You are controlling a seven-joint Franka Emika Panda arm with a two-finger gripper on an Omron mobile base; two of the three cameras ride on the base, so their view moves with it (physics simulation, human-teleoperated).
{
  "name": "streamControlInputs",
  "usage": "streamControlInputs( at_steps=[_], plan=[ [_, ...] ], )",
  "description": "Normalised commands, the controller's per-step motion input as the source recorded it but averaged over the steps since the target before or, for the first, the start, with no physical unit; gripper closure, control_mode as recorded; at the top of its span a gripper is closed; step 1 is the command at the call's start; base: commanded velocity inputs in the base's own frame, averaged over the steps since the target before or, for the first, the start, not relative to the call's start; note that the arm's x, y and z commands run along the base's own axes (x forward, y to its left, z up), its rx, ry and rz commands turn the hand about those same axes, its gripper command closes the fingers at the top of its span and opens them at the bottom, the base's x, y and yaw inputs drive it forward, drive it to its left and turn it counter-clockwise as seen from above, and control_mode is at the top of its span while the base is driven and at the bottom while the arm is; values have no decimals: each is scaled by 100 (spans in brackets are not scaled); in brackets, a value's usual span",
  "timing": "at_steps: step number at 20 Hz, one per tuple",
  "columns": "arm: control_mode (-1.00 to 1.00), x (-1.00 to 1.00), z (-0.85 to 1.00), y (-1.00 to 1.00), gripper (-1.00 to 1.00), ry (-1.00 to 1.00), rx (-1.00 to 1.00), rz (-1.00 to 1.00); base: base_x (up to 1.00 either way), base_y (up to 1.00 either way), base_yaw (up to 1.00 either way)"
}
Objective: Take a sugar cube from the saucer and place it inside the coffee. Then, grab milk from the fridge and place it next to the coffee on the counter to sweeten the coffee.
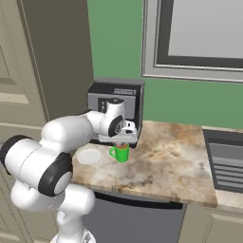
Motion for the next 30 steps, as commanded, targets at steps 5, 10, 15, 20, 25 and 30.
streamControlInputs(
  at_steps=[5,10,15,20,25,30],
  plan=[
    [-100,22,-12,-13,100,-1,0,0,0,0,0],
    [-100,28,-9,-3,-100,-1,0,0,0,0,0],
    [-100,10,0,0,-100,0,0,-1,0,0,0],
    [-100,4,13,0,-100,-1,0,-6,0,0,0],
    [-100,-10,43,0,-100,-10,0,-10,0,0,0],
    [-100,-63,57,0,-100,-11,0,-15,0,0,0]
  ],
)
